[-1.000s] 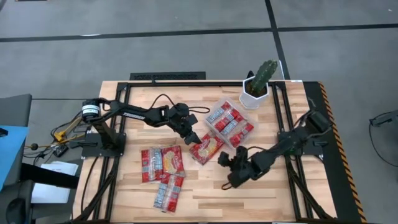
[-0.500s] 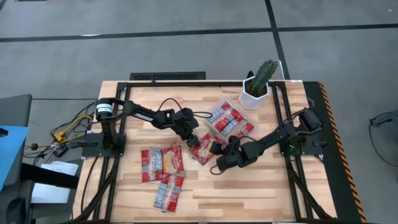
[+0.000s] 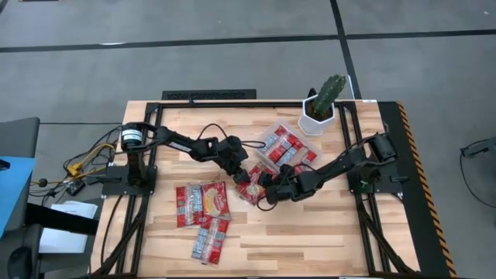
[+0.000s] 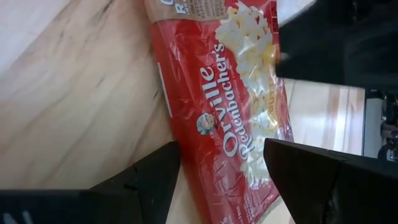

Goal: Sort popcorn bags into baskets
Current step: Put the red popcorn pack into the transparent bin

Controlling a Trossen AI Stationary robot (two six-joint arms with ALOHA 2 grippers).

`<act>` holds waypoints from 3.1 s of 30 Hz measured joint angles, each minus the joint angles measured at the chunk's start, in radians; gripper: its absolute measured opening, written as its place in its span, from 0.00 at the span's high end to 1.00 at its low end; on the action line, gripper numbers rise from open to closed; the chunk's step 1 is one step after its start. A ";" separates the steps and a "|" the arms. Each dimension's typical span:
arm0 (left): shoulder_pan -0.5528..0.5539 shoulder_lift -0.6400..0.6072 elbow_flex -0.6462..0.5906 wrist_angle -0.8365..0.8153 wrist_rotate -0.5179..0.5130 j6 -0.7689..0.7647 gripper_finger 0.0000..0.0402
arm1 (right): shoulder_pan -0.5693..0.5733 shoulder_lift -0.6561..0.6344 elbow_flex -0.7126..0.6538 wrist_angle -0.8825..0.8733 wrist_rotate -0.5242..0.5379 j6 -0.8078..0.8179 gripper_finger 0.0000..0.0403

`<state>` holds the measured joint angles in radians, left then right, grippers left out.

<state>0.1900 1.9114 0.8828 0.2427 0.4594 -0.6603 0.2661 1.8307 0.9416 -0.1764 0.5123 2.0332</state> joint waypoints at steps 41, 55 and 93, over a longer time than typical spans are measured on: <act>0.074 -0.554 0.000 -0.399 0.005 0.076 0.42 | -0.025 -0.201 0.151 -0.185 0.068 -0.195 0.96; 0.081 -0.829 0.002 -0.474 -0.155 0.064 0.42 | -0.327 -0.502 0.143 -0.660 0.045 -0.528 0.96; 0.072 -0.831 0.002 -0.606 -0.166 0.113 0.42 | -0.564 -0.370 0.118 -0.512 -0.199 -0.837 0.38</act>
<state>0.2625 1.0801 0.8848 -0.3628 0.2931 -0.5473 -0.2981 1.4609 1.0592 -0.6883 0.3132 1.1959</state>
